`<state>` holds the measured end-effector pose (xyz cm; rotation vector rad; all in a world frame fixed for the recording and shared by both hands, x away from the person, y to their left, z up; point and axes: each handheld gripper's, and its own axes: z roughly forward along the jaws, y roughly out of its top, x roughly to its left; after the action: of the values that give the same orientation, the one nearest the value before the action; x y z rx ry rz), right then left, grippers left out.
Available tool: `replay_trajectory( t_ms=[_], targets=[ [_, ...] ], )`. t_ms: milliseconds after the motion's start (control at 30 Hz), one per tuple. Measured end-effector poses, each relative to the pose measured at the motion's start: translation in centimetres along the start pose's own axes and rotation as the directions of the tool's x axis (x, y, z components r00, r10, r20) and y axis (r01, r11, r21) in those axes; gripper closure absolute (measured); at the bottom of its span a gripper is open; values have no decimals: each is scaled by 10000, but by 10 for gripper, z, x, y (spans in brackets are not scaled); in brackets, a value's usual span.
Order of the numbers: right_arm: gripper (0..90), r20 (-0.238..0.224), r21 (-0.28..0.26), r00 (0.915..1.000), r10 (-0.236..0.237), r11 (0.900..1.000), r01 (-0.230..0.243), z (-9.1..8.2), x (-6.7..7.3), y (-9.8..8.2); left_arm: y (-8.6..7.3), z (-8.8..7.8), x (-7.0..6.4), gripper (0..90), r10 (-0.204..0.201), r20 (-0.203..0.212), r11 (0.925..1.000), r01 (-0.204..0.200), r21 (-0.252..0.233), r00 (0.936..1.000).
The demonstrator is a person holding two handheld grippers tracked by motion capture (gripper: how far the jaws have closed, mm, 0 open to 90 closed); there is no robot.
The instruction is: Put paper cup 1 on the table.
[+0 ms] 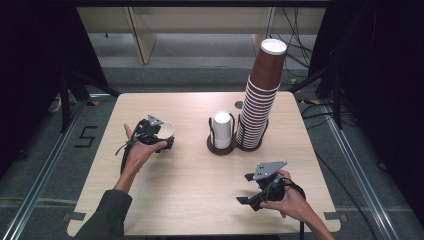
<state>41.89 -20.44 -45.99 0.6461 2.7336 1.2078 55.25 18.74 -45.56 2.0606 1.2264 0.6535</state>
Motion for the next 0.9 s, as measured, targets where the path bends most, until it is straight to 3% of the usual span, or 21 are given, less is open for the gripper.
replay_trajectory(
  t_ms=[33, 67, 200, 300, 333, 433, 500, 667, 733, 800, 900],
  targets=[
    [167, 12, -30, 9998, -185, 9998, 185, 0, -1, 0, -3, -2, 0, 147, -146, 121, 9999, 147, -79, 9998],
    [166, 9, 7, 10000, -3, 10000, 3, 0, 0, 0, -4, -3, -1, 147, -209, 157, 9997, 211, -119, 9997],
    [167, -24, -1, 10000, -49, 10000, 49, 1, 0, 0, -11, -8, -4, 147, -103, -12, 9999, 103, -25, 9999],
    [167, -37, 8, 10000, 24, 10000, -24, 0, 1, 0, -15, -11, -5, 147, -240, -52, 9997, 239, -77, 9997],
    [167, 38, -79, 9997, -238, 9997, 238, 0, -1, 0, -18, -14, -6, 146, -292, -17, 9995, 292, -124, 9996],
    [167, 35, -81, 9999, -97, 9999, 97, 0, -1, 0, -22, -19, -9, 147, -377, 5, 9991, 377, -184, 9993],
    [167, 23, -99, 10000, -70, 9999, 70, 0, 0, 0, -22, -21, -10, 147, -330, -72, 9993, 329, -174, 9994],
    [167, 24, -107, 10000, -24, 9999, 25, 0, 0, 0, -29, -35, -17, 147, -670, -261, 9976, 665, -182, 9974],
    [166, 102, -164, 9997, -233, 9996, 235, 0, -2, 0, -32, -40, -21, 147, -678, -321, 9973, 669, -295, 9972],
    [167, 43, -79, 10000, 39, 10000, -39, -1, -1, 0, -35, -46, -24, 146, -735, -226, 9966, 725, -396, 9970],
    [166, 86, -157, 10000, -2, 9999, 3, -1, -2, 0, -39, -52, -27, 146, -946, -79, 9942, 941, -523, 9955]
  ],
)
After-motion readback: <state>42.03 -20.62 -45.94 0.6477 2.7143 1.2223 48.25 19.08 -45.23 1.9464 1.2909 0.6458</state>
